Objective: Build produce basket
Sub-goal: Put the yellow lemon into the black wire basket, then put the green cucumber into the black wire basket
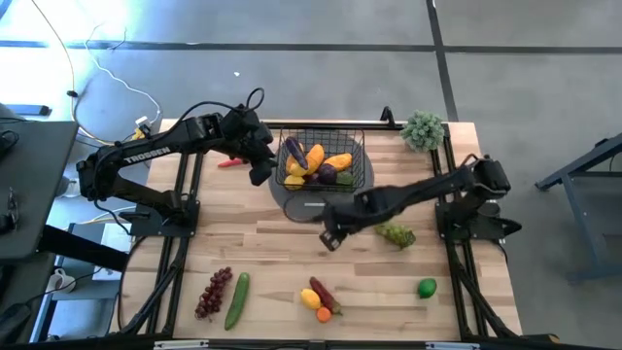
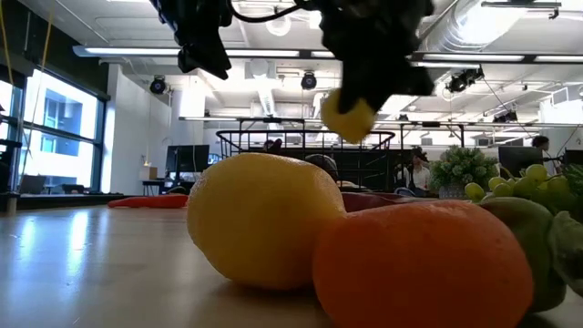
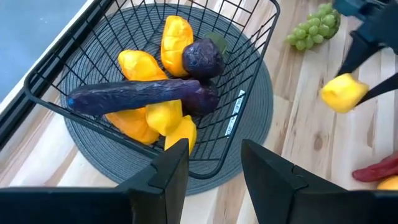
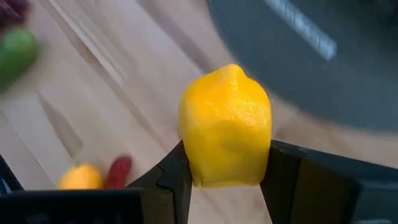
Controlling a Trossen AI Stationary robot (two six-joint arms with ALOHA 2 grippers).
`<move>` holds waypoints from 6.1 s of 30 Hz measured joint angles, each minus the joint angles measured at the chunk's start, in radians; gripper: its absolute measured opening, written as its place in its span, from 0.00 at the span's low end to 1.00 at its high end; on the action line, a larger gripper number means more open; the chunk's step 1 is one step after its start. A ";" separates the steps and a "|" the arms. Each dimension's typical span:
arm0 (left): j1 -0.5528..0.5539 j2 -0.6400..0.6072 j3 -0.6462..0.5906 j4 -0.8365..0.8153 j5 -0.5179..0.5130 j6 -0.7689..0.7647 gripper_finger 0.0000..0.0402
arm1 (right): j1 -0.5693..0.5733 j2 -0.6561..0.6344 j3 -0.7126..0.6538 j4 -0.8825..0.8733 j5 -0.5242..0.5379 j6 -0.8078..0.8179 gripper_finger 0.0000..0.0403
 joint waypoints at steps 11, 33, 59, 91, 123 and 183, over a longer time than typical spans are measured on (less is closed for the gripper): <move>0.000 0.000 0.000 0.000 0.000 -0.128 0.34 | -0.213 -0.017 0.000 0.191 -0.034 -0.396 0.29; -0.001 0.000 0.000 -0.011 0.003 -0.306 0.43 | -0.473 0.048 0.000 0.359 -0.071 -0.696 0.29; -0.031 0.001 0.001 -0.069 0.012 -0.420 0.53 | -0.491 0.090 -0.002 0.352 -0.167 -0.736 0.41; -0.316 0.001 0.001 -0.070 0.004 -0.448 0.53 | -0.491 -0.010 0.000 0.280 -0.164 -0.703 0.61; -0.941 0.001 0.001 -0.181 -0.245 -0.935 0.53 | -0.018 -0.138 0.000 0.120 0.120 -0.020 0.61; -1.196 0.564 -0.013 -0.125 -0.212 -1.895 0.53 | 0.040 -0.137 0.000 0.033 0.066 -0.108 0.61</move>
